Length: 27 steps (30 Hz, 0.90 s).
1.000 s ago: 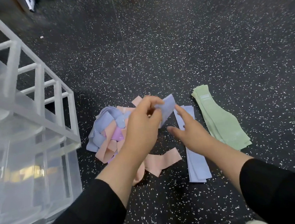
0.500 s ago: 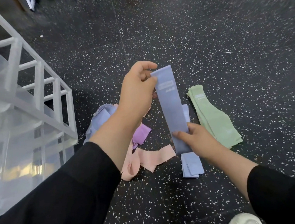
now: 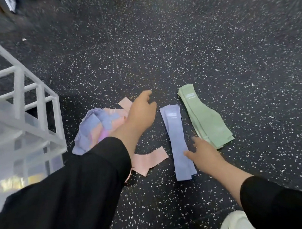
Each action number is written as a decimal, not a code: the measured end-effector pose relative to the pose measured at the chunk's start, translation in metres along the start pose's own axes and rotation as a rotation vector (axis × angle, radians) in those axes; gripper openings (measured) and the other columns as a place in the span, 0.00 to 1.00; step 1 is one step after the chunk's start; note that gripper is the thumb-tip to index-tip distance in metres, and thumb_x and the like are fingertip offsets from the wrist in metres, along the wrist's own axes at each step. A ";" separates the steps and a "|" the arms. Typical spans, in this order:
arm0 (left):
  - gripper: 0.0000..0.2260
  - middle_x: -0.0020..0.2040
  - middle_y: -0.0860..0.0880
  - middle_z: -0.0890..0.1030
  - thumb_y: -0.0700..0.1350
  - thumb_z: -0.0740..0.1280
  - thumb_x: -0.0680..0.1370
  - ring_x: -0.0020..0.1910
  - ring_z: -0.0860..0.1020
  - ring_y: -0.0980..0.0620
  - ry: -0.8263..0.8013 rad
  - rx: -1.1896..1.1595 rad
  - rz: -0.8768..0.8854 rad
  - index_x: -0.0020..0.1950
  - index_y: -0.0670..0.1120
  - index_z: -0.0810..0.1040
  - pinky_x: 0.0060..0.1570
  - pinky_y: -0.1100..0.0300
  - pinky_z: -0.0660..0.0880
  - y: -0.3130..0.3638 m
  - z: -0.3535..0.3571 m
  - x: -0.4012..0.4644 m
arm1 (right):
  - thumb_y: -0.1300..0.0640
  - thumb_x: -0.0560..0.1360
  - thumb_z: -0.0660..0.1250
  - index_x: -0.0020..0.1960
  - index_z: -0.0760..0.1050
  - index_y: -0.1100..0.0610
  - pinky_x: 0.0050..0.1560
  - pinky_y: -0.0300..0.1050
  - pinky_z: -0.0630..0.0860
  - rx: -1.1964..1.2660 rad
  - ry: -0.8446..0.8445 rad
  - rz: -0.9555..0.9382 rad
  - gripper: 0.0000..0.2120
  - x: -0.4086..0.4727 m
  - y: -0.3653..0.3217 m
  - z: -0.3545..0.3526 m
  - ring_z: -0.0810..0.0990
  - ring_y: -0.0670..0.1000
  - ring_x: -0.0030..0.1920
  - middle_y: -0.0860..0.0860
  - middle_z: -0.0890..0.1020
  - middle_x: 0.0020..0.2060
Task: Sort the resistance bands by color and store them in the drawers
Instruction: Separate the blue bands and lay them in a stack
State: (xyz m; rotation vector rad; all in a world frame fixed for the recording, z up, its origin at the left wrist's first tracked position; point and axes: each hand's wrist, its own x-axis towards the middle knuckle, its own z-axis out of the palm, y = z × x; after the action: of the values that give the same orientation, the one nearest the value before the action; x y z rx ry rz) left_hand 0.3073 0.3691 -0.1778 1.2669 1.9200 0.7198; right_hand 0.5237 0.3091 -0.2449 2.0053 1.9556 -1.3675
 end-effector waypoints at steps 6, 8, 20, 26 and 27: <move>0.19 0.72 0.48 0.76 0.44 0.60 0.82 0.69 0.74 0.46 -0.125 0.398 -0.076 0.74 0.49 0.73 0.67 0.51 0.71 -0.102 0.012 -0.078 | 0.47 0.84 0.60 0.73 0.72 0.54 0.66 0.44 0.69 -0.250 -0.036 -0.221 0.20 -0.003 -0.008 0.008 0.74 0.53 0.69 0.50 0.74 0.70; 0.20 0.72 0.48 0.74 0.44 0.60 0.81 0.70 0.73 0.45 -0.163 0.526 -0.059 0.74 0.49 0.73 0.67 0.49 0.70 -0.128 0.008 -0.100 | 0.49 0.85 0.56 0.61 0.78 0.54 0.56 0.42 0.71 -0.250 -0.050 -0.251 0.15 -0.005 -0.026 0.011 0.77 0.56 0.63 0.49 0.79 0.60; 0.17 0.72 0.48 0.73 0.46 0.61 0.83 0.66 0.75 0.44 0.056 0.419 -0.146 0.71 0.47 0.74 0.64 0.48 0.72 -0.188 -0.059 -0.133 | 0.51 0.84 0.60 0.76 0.69 0.49 0.67 0.47 0.70 -0.278 -0.155 -0.443 0.21 -0.003 -0.121 0.069 0.73 0.53 0.71 0.49 0.73 0.74; 0.17 0.63 0.46 0.78 0.43 0.61 0.80 0.58 0.77 0.43 0.201 0.252 -0.236 0.69 0.49 0.75 0.58 0.46 0.76 -0.209 -0.076 -0.123 | 0.53 0.83 0.61 0.76 0.69 0.48 0.66 0.47 0.71 -0.291 -0.221 -0.499 0.22 0.013 -0.151 0.098 0.75 0.53 0.69 0.47 0.75 0.72; 0.15 0.63 0.45 0.78 0.44 0.61 0.80 0.58 0.77 0.44 0.222 0.236 -0.247 0.67 0.48 0.76 0.58 0.46 0.76 -0.208 -0.075 -0.119 | 0.52 0.83 0.61 0.77 0.67 0.48 0.65 0.45 0.71 -0.288 -0.228 -0.492 0.23 0.018 -0.152 0.101 0.75 0.53 0.69 0.47 0.74 0.73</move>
State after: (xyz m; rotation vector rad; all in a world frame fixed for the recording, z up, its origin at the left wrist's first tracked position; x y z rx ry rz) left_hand 0.1672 0.1783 -0.2625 1.0934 2.3503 0.5358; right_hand 0.3405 0.2983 -0.2359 1.2376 2.4551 -1.2181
